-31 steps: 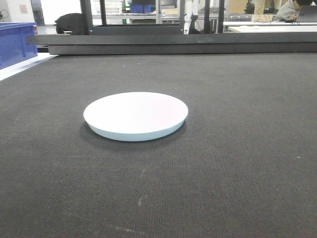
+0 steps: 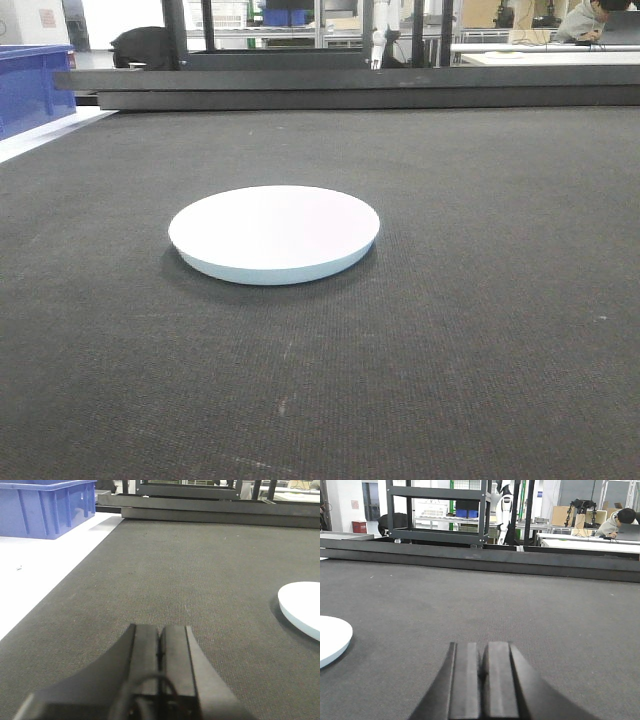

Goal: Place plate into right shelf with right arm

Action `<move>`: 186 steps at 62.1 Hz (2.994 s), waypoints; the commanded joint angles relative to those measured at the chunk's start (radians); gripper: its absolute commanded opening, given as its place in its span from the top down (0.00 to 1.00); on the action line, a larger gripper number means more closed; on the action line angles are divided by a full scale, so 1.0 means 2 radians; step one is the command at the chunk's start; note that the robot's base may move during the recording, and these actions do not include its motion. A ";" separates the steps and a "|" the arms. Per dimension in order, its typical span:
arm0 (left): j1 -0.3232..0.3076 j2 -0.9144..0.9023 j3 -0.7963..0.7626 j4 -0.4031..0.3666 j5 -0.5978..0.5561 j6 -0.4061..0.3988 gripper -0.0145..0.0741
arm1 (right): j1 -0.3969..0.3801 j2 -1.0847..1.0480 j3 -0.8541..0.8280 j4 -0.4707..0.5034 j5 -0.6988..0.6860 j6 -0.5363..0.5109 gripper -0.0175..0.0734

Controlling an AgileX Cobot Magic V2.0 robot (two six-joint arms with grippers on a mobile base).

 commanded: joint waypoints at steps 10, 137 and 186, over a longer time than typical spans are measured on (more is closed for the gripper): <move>-0.001 -0.005 0.005 -0.004 -0.045 -0.004 0.98 | -0.004 -0.009 -0.019 0.010 -0.146 -0.001 0.75; -0.001 -0.005 0.005 -0.004 -0.045 -0.004 0.98 | 0.205 0.946 -0.845 -0.022 0.586 0.242 0.16; -0.001 -0.005 0.005 -0.004 -0.045 -0.004 0.98 | 0.206 1.093 -1.025 -0.001 0.666 0.243 0.39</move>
